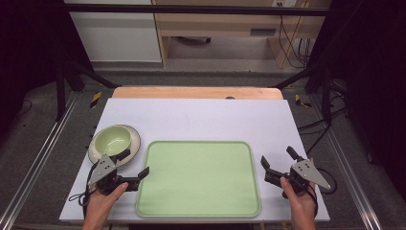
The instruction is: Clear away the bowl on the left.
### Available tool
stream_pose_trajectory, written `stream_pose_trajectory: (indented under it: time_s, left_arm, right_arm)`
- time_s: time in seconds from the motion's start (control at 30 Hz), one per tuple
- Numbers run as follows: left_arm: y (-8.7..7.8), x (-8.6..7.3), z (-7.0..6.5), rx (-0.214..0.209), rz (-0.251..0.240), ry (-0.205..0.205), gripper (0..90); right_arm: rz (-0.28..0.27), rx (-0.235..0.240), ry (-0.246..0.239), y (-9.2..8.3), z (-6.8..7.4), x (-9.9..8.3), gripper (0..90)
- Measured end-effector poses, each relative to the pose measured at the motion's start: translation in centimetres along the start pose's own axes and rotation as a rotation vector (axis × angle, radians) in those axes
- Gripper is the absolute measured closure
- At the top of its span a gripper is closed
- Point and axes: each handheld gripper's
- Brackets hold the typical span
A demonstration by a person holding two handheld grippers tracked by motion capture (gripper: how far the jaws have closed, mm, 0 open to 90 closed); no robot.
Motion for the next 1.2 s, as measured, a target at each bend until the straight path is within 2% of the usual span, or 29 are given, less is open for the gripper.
stream_pose_trajectory:
  time_s: [0.13,0.43,0.5,0.57,0.67,0.7,0.77,0.87,1.0,1.07,1.1,1.17,1.2]
  left_arm:
    - [0.4,-0.2,0.0,0.002,0.015,0.004,3.7]
    - [0.1,0.3,0.1,0.041,-0.002,0.019,3.7]
    - [0.1,0.6,0.4,0.030,-0.012,0.027,3.6]
    - [0.0,1.2,0.7,0.032,-0.011,0.044,3.4]
    - [0.0,2.4,1.2,0.039,-0.032,0.049,3.4]
    - [0.0,2.4,1.2,0.039,-0.032,0.049,3.4]
    - [-0.1,3.8,1.7,0.037,-0.046,0.057,3.4]
    - [-0.3,5.1,2.4,0.055,-0.042,0.081,3.4]
    - [-0.4,6.6,4.0,0.064,-0.036,0.116,3.2]
    - [-0.3,7.3,4.9,0.079,-0.038,0.115,3.3]
    - [-0.3,7.3,4.9,0.079,-0.038,0.115,3.3]
    - [-0.2,8.4,6.1,0.102,-0.040,0.110,3.3]
    - [-0.2,8.4,6.1,0.102,-0.040,0.110,3.4]
  right_arm:
    - [0.008,0.005,0.006,0.1,0.0,0.0,3.3]
    - [0.016,0.010,0.008,0.3,0.0,-0.1,3.5]
    - [0.014,0.016,0.050,0.3,0.0,-0.2,3.5]
    - [0.021,0.016,0.030,0.4,0.0,-0.2,3.5]
    - [0.024,0.005,0.017,0.4,0.0,-0.2,3.0]
    - [0.023,0.000,0.019,0.4,-0.1,-0.2,2.8]
    - [0.016,-0.012,0.021,0.4,-0.4,-0.2,2.6]
    - [0.010,-0.027,0.031,0.6,-0.8,-0.2,2.6]
    - [0.023,-0.030,0.029,0.6,-0.9,-0.5,2.7]
    - [0.027,-0.034,0.026,0.5,-0.9,-0.5,2.7]
    - [0.027,-0.034,0.026,0.5,-0.9,-0.5,2.7]
    - [0.024,-0.041,0.029,0.6,-1.0,-0.6,2.7]
    - [0.032,-0.041,0.027,0.6,-1.0,-0.6,2.7]
Point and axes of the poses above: each handheld gripper's, and its own axes: y roughly forward along the jaws, x roughly out of its top, z roughly to its left, and after that the axes turned 2 degrees about -y, right-handed
